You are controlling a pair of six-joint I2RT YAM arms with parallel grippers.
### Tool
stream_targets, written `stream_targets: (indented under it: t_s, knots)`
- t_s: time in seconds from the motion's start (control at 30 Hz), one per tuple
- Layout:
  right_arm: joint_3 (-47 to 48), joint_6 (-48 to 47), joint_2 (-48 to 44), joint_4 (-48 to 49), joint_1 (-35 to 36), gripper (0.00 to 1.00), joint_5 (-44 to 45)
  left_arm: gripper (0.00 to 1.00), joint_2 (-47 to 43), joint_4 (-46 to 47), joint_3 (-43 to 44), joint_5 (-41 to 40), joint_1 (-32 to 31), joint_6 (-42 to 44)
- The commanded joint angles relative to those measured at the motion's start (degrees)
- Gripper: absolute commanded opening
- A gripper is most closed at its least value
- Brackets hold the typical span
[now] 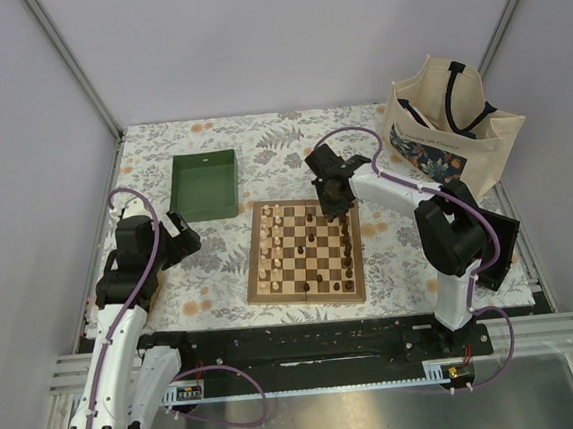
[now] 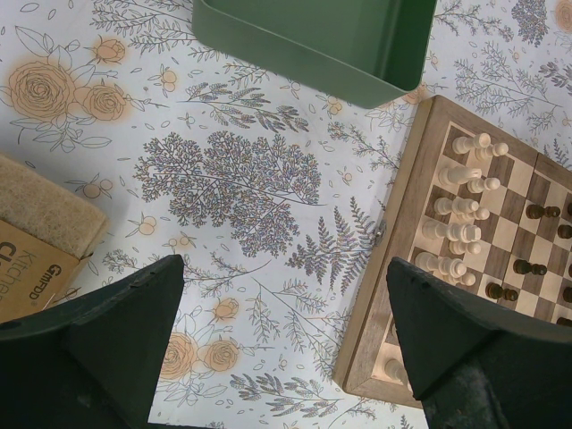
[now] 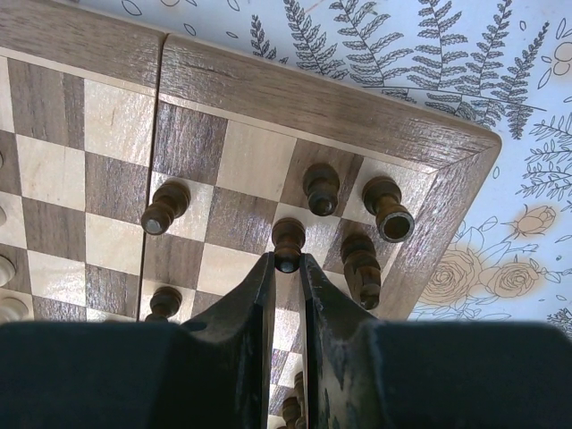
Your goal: Set up the chess pieces on the board
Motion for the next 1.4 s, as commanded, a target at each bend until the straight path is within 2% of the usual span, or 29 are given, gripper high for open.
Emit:
stream_targets:
  t_s: [0.0,1.07,1.27,1.37]
  knots:
    - [-0.66,-0.06,-2.6,0.16,-0.57,0.2,1.7,0.99,0.23,3.08,0.8,0.79,0.28,0.26]
    - [-1.54,-0.59,-3.04,0.33,-0.75,0.21,2.14,0.99,0.31,2.99,0.8,0.88,0.28,0.35]
    - [-1.45,-0.76,-3.13,0.16,-0.75,0.25,1.79,0.99,0.23,2.99,0.71,0.71,0.28,0.26]
    - [-1.19,-0.94,-3.22,-0.1,-0.75,0.31,1.7,0.99,0.14,2.9,0.8,0.79,0.28,0.27]
